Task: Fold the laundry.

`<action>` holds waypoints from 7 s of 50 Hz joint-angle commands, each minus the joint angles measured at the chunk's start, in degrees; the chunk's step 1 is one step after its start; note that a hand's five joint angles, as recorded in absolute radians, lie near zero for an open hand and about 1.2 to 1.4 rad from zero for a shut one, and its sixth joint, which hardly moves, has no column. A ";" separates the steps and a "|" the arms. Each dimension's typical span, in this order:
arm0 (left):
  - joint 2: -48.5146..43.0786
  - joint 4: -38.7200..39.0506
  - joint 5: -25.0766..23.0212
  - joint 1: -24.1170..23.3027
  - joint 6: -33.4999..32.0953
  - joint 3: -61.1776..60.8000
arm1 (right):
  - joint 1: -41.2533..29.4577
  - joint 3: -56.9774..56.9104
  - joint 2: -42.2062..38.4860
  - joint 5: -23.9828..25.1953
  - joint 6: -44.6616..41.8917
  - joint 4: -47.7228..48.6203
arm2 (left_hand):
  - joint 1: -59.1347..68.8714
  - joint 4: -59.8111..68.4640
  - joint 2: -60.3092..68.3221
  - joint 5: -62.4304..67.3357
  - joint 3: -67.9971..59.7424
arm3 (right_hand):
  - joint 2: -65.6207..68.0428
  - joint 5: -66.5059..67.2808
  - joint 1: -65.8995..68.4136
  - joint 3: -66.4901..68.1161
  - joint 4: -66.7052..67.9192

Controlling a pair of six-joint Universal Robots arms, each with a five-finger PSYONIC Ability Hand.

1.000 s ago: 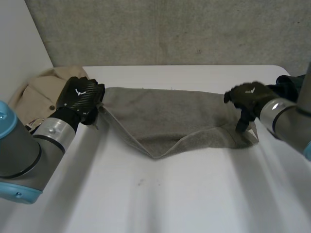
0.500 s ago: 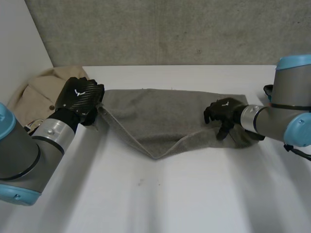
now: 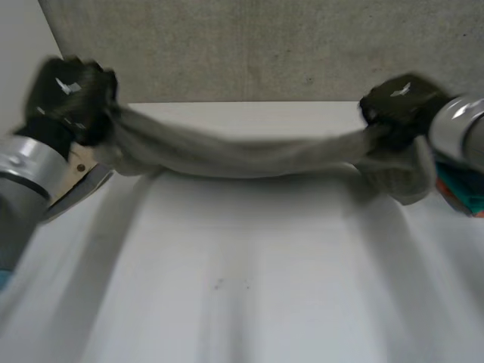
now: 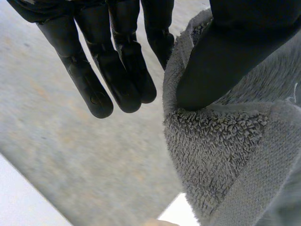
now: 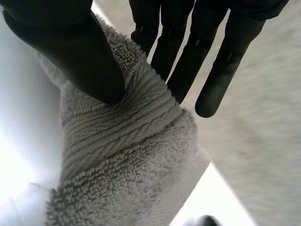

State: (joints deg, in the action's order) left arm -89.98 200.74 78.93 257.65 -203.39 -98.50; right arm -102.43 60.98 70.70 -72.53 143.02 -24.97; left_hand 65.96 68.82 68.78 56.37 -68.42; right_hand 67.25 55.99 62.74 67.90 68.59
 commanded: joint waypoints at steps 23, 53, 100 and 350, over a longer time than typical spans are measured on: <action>-24.94 -35.44 -6.08 1.63 -7.28 25.17 | 2.59 10.75 2.53 -3.06 -13.65 -6.41 | 14.04 11.18 11.22 13.63 -11.58 | 12.75 14.01 17.26 12.10 11.41; -29.11 8.62 6.59 -1.88 3.27 26.29 | -6.82 8.36 -12.95 -12.29 6.75 49.76 | 14.04 11.18 11.22 13.63 -11.58 | 12.75 14.01 17.26 12.10 11.41; -15.82 -16.97 -2.38 -1.01 -26.36 -0.30 | 1.80 33.24 -0.73 -10.09 -19.97 22.59 | 14.04 11.18 11.22 13.63 -11.58 | 12.75 14.01 17.26 12.10 11.41; -40.01 -10.36 26.18 -36.78 12.67 22.39 | -10.33 28.14 -8.81 -3.67 26.87 24.98 | -43.63 -46.49 -46.45 -44.04 46.09 | -57.25 -55.99 -52.74 -57.90 -58.59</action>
State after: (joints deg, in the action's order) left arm -123.83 194.85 101.08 220.79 -190.23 -78.49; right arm -112.55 91.03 67.77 -76.25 170.68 0.68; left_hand 19.45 19.45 19.20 9.51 -19.13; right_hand 12.02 2.74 13.18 12.16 12.20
